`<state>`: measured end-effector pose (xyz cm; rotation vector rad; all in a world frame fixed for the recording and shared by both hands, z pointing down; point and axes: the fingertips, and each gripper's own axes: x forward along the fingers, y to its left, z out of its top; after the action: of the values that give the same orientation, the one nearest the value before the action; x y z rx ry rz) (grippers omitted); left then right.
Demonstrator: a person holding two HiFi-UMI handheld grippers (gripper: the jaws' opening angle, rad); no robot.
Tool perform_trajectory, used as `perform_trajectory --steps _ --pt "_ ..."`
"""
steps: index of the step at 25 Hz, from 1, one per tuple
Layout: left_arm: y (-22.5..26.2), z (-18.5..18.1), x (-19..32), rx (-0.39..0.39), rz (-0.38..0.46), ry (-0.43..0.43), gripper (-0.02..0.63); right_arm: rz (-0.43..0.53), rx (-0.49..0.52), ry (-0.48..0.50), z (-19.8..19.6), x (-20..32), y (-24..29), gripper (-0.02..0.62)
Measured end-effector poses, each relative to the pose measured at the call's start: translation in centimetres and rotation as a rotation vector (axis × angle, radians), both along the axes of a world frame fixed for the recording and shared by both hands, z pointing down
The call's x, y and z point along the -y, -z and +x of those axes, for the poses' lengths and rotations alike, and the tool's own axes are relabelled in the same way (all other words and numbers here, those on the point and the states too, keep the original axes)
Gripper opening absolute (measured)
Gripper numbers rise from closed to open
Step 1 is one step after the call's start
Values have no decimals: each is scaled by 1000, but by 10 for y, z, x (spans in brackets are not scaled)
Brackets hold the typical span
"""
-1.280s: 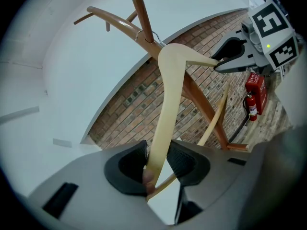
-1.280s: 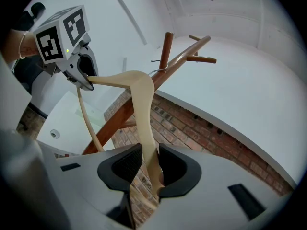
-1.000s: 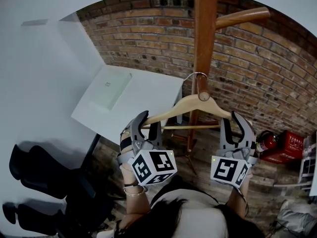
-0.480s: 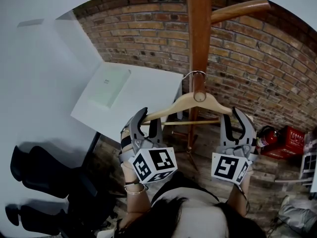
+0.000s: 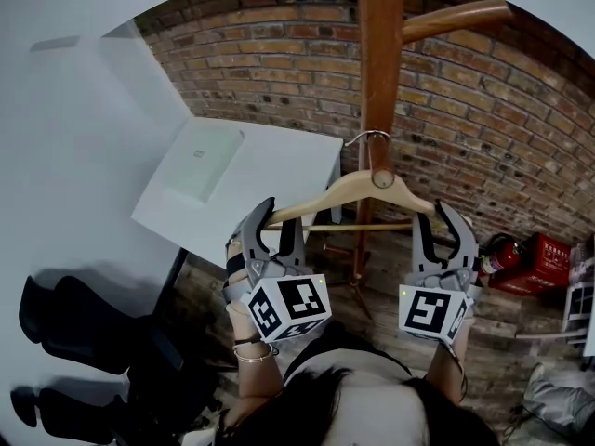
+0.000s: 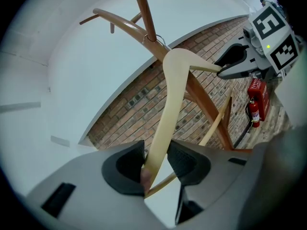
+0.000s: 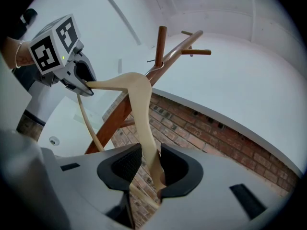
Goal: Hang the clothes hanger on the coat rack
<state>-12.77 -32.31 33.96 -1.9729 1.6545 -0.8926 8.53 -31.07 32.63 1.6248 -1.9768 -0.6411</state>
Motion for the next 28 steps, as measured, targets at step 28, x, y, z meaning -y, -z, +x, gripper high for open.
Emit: perform_trajectory --steps 28 --pt "4 -1 -21 -12 19 -55 153 20 34 5 -1 -18 4 147"
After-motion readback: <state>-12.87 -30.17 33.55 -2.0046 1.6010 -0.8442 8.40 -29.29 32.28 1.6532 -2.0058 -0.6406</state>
